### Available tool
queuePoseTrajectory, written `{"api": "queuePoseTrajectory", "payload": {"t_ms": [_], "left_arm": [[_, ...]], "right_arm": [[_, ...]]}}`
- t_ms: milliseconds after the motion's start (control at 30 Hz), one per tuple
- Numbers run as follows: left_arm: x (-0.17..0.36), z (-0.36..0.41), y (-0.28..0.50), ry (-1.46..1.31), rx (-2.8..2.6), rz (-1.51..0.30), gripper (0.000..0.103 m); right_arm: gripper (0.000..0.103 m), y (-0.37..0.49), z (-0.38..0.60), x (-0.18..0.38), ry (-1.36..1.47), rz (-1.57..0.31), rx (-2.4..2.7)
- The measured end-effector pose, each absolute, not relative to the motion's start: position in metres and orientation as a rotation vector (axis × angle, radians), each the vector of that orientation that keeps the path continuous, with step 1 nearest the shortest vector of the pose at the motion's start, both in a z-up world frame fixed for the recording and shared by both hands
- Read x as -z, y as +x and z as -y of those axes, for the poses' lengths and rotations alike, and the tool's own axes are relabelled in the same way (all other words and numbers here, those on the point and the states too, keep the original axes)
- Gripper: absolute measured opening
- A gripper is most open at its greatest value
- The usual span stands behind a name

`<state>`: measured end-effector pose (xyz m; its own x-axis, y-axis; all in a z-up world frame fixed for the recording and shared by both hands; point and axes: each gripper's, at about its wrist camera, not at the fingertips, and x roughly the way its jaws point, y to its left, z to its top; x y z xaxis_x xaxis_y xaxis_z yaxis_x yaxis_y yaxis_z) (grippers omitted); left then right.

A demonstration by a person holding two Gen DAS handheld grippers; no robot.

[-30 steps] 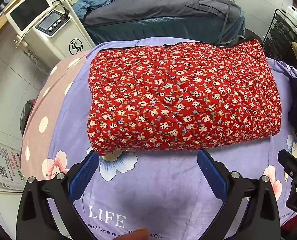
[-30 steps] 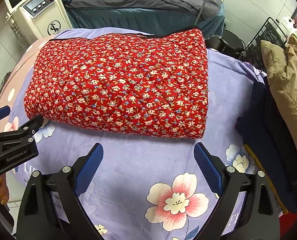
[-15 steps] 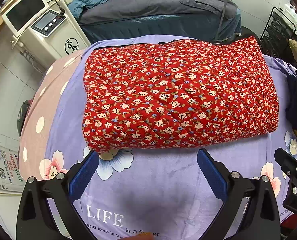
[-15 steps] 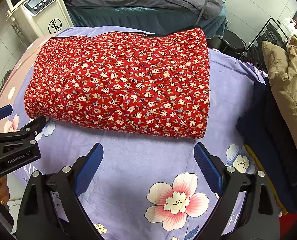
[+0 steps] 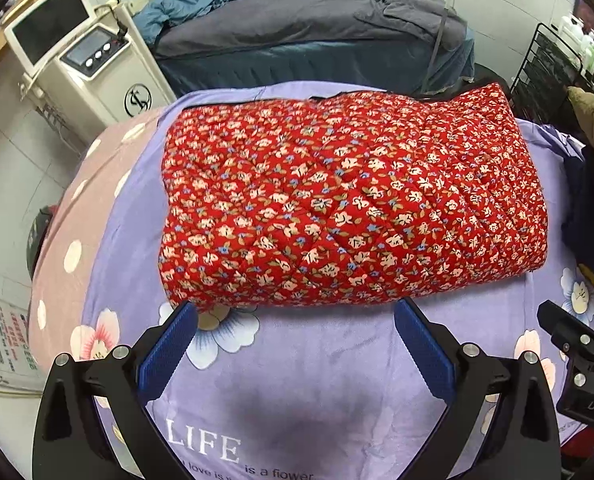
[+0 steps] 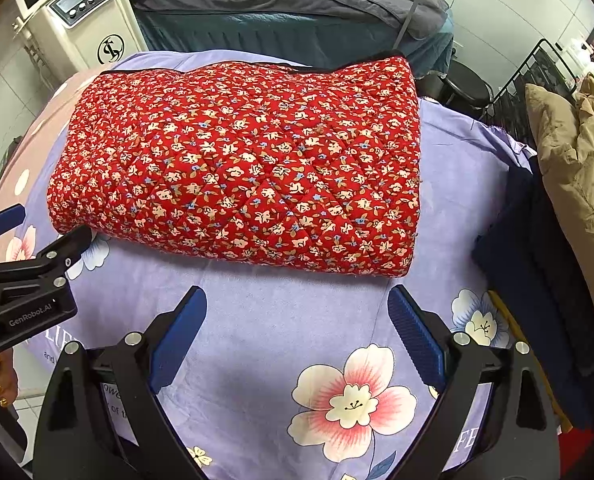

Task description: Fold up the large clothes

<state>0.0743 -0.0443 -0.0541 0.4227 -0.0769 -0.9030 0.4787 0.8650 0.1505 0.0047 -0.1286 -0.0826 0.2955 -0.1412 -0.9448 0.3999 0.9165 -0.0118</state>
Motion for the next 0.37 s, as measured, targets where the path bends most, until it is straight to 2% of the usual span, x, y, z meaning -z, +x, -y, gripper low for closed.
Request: {"api": "queuePoseTrajectory", "payload": {"t_ms": [367], "left_arm": [[0.0548, 0.0451, 0.0778, 0.41, 0.358, -1.111, 0.097]], "right_arm": [[0.091, 0.0055, 0.1295, 0.0837, 0.238, -1.223, 0.363]]}}
